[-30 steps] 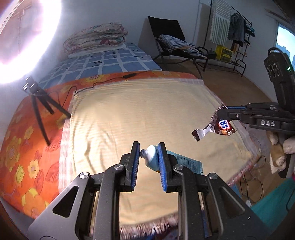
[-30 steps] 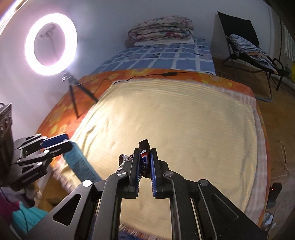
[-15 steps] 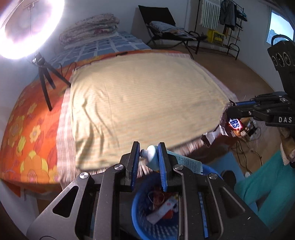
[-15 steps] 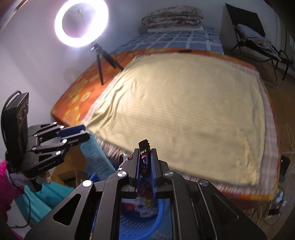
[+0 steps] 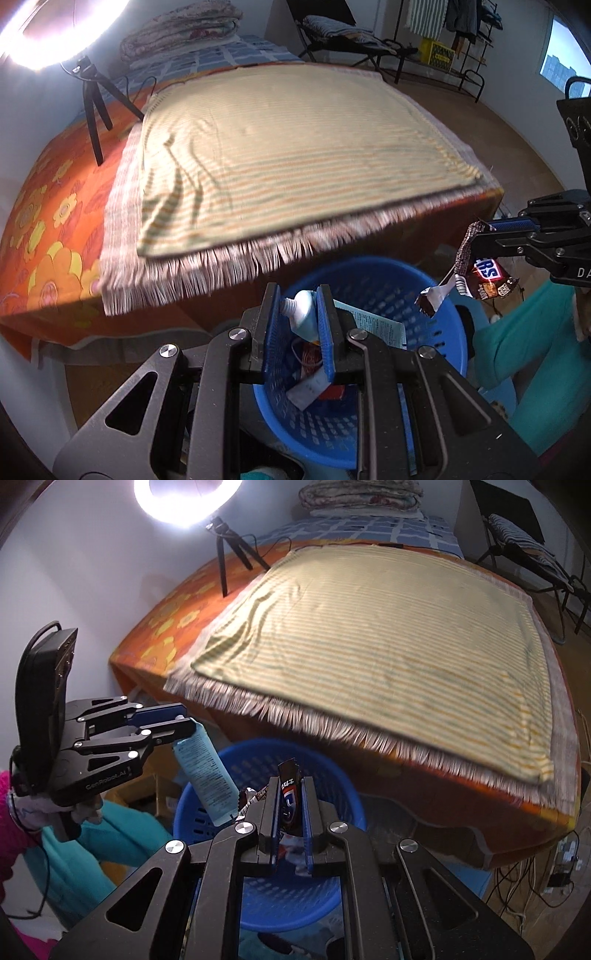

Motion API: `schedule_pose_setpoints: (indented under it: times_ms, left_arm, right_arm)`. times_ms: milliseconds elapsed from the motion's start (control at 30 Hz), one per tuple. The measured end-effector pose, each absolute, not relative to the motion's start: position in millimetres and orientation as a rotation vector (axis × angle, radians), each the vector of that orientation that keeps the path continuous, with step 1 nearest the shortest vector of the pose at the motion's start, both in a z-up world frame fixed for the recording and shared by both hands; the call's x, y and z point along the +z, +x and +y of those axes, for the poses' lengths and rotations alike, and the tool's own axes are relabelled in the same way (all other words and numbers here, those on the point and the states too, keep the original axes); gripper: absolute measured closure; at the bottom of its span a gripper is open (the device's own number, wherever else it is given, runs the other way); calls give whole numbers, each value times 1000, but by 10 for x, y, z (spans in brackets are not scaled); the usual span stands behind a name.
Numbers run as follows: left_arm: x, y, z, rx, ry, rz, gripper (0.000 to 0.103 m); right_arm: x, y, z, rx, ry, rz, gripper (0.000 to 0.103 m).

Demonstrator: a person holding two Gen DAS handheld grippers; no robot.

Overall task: Collect trash
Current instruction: 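Open both grippers to drop the toothpaste and wrapper into the basket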

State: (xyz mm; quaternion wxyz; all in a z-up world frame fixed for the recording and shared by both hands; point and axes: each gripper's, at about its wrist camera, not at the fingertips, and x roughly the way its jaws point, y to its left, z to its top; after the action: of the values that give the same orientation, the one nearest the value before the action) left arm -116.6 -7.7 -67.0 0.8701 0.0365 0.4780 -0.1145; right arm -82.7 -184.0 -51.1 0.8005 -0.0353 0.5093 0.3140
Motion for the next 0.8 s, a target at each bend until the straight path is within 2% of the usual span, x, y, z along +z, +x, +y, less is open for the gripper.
schedule_pose_setpoints:
  times_ms: [267,467,533,600,800]
  left_arm:
    - [-822,-1250,-111,-256,97,1055,84]
    - [-913,-1279,-161,-272,119,1093,84]
    - [-934,-1291,-183,-272,129,1100,84]
    - [-955,-1301,-195,-272,133,1106,84]
    - [-989,-1305,-216,-277,133,1123,83]
  right_arm:
    - [-700,-998,-1807,659,-94,1132,94]
    - [-846,-1065,-1843,648,-85,1183,83]
    - [-871,-1083,-1847,648,-86,1191,70]
    - [-885,-1104,-1847,652,-88,1191,65]
    - [-936,-1134,-1837,650,-111,1204,65]
